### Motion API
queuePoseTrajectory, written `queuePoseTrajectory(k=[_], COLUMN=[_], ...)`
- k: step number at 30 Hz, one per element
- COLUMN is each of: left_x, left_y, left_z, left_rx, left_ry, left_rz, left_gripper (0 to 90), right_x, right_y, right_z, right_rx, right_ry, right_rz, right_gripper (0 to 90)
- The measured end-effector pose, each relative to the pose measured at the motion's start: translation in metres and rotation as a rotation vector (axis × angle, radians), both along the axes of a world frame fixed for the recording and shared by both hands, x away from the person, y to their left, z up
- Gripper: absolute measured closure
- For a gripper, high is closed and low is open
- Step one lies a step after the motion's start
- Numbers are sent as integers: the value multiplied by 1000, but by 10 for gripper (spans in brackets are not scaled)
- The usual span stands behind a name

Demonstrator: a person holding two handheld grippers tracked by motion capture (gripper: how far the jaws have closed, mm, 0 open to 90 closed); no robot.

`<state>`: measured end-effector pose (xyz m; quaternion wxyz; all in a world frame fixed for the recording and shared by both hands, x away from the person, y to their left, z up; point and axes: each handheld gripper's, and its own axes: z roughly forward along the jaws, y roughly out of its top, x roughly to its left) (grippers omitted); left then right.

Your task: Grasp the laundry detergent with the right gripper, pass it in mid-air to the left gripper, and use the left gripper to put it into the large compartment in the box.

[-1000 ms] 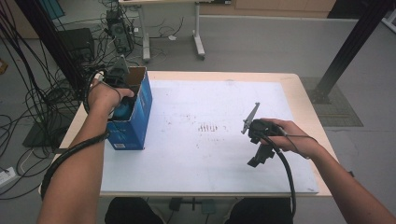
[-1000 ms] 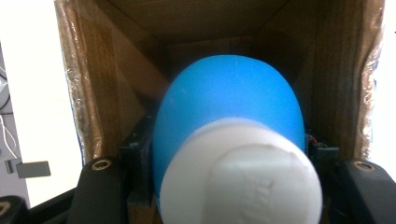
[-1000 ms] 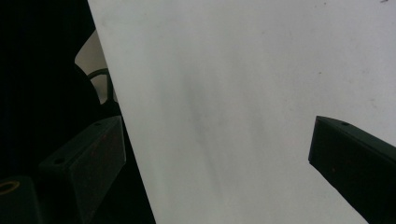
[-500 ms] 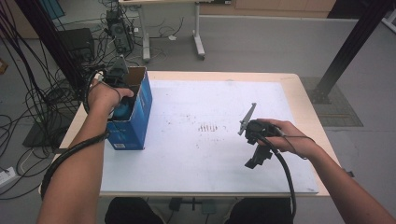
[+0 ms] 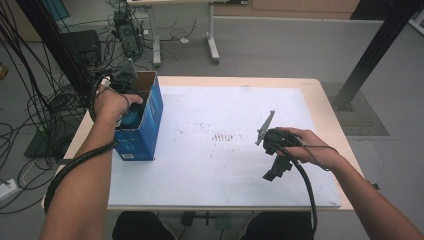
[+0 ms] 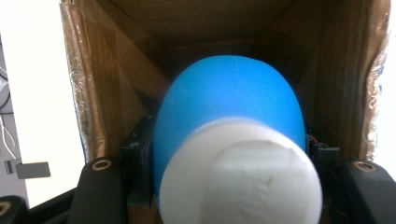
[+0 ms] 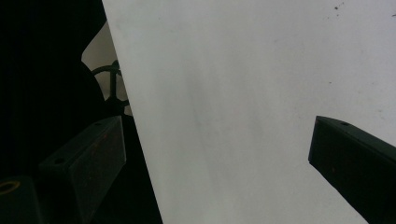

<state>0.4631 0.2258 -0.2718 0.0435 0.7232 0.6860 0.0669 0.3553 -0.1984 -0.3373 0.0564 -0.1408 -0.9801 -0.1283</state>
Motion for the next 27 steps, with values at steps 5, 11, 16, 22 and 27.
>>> queuePoseTrajectory(k=[5,11,16,22,27], left_x=[0,-1,0,-1,-3], left_y=[2,2,2,4,3], left_z=[0,0,3,9,18], left_rx=[-5,-8,-9,-27,-37], left_ry=[-4,-8,-7,-19,-26], left_rz=[-2,1,4,11,4], left_gripper=[373,369,363,350,347], right_x=[0,0,0,1,0], right_y=[0,0,0,-1,-2], right_z=[0,-1,-2,-1,0], right_rx=[-3,-2,-6,-12,-14], right_ry=[0,-3,1,0,-4], right_rz=[-3,3,2,-2,-2], right_gripper=[38,38,38,38,37])
